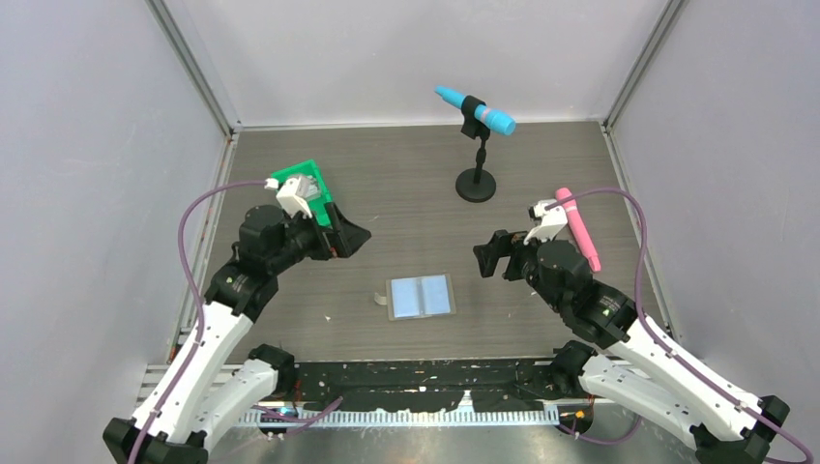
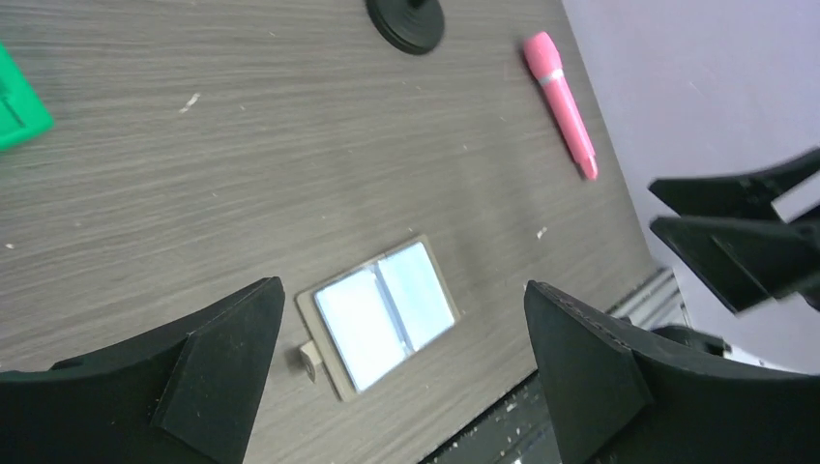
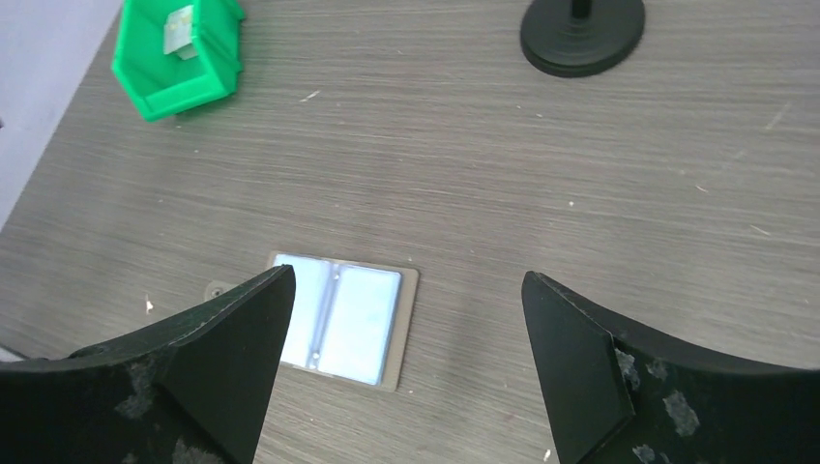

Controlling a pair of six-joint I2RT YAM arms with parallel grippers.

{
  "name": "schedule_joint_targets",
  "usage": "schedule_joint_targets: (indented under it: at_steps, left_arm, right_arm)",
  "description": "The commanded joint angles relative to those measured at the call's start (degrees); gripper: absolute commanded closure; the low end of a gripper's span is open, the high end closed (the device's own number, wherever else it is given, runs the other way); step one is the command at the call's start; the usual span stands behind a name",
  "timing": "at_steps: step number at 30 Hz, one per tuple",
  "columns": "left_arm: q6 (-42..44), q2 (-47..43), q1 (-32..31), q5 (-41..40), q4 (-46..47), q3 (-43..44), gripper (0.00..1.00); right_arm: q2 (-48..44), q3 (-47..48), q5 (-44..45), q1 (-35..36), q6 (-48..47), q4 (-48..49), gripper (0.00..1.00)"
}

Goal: Take the credit cards out of the card holder
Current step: Reset both arms

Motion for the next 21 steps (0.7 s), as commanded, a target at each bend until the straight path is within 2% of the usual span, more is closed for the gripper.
schedule_joint_targets:
  at_steps: [1,8,21]
  left_arm:
    - [0.56,-4.72,-0.49,6.71,-0.09,-2.26,0.0]
    - [1.04,-10.66,-0.49,11.01,1.87,-5.31,0.0]
    - [2.05,-15.66,-0.49,10.08,-2.62,-6.24,0.0]
  right_arm:
    - [-1.46,1.2,4.42,-0.15,2.4,-1.7,0.05]
    - [-2.71,0.27,3.14,-0.13,6.39,-1.37,0.04]
    - [-4.99,-0.34,3.39,-0.13,6.45,-0.15,0.05]
